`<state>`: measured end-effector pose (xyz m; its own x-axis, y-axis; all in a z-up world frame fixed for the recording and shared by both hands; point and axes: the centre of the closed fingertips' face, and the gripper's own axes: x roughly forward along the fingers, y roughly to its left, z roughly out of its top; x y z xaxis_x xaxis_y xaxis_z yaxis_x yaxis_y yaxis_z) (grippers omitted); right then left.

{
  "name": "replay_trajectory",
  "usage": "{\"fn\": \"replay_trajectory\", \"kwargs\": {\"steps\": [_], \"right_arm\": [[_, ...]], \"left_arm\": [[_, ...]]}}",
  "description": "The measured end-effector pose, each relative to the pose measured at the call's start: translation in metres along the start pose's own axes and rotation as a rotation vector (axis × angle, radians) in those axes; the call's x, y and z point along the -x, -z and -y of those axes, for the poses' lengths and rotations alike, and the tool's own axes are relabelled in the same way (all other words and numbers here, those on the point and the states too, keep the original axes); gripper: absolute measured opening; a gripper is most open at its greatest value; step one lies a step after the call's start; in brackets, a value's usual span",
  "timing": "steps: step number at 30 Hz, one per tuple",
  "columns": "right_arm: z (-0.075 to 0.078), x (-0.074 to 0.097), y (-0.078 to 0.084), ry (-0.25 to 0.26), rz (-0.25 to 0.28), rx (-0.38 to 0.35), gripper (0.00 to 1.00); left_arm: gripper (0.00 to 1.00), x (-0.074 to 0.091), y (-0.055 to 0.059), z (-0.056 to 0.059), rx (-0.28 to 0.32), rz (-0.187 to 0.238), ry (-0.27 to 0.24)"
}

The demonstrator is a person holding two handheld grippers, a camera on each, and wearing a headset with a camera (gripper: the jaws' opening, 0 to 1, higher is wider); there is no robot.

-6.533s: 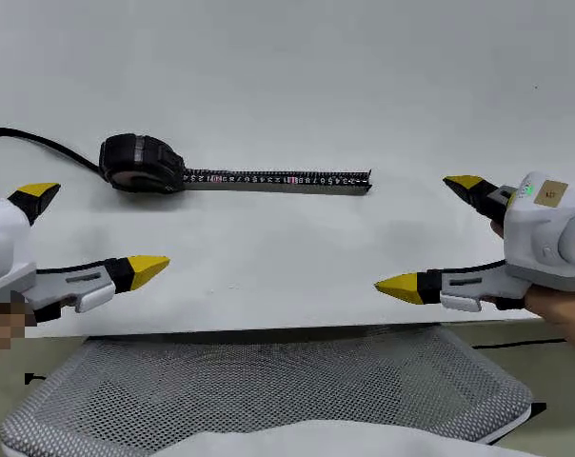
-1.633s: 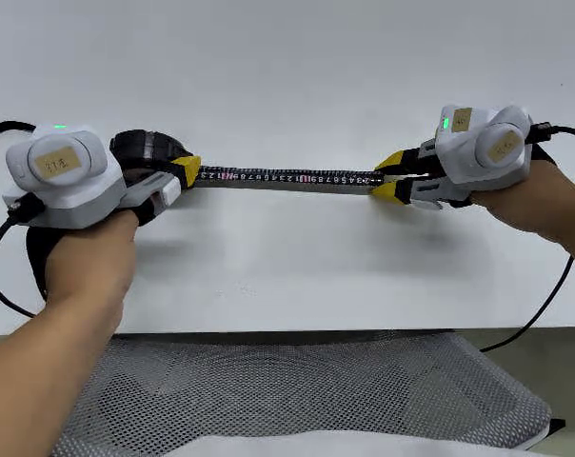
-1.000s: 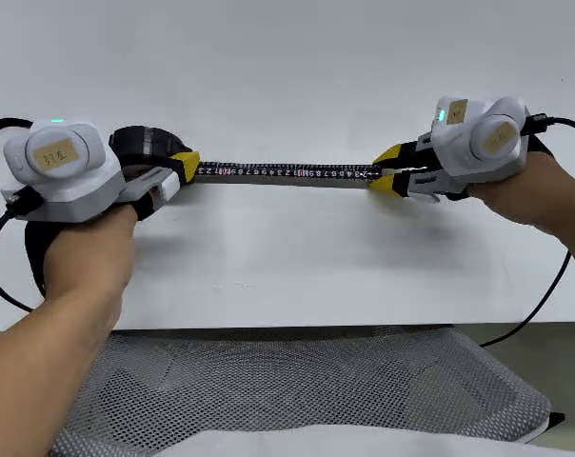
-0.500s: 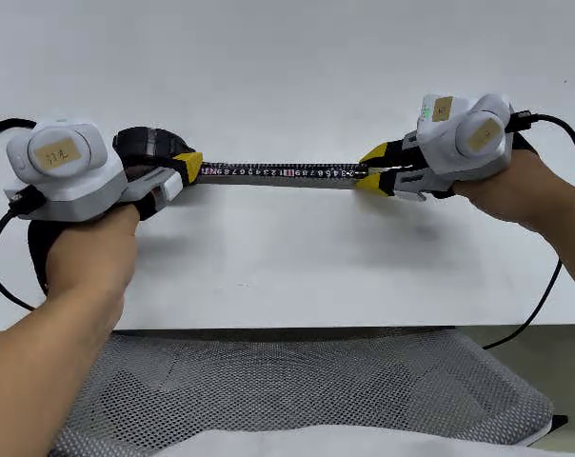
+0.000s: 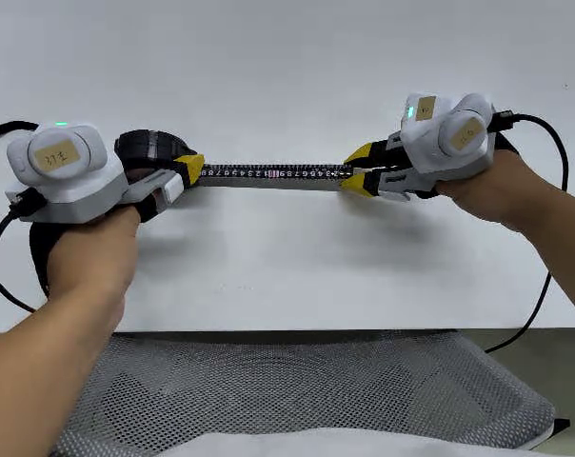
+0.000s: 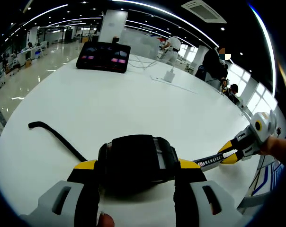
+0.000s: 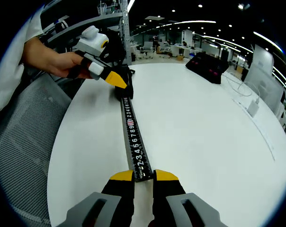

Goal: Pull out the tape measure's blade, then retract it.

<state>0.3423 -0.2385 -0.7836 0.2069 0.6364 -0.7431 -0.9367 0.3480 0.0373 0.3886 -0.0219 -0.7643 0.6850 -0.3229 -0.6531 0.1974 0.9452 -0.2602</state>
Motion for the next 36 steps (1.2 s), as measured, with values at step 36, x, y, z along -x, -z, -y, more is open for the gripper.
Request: {"fn": "replay_trajectory", "kwargs": {"steps": [36], "right_arm": [[-0.01,-0.032,-0.035,-0.05,0.048,0.007,0.1]], "left_arm": [[0.59,-0.001,-0.001,-0.001,0.023,-0.001,0.007]]}}
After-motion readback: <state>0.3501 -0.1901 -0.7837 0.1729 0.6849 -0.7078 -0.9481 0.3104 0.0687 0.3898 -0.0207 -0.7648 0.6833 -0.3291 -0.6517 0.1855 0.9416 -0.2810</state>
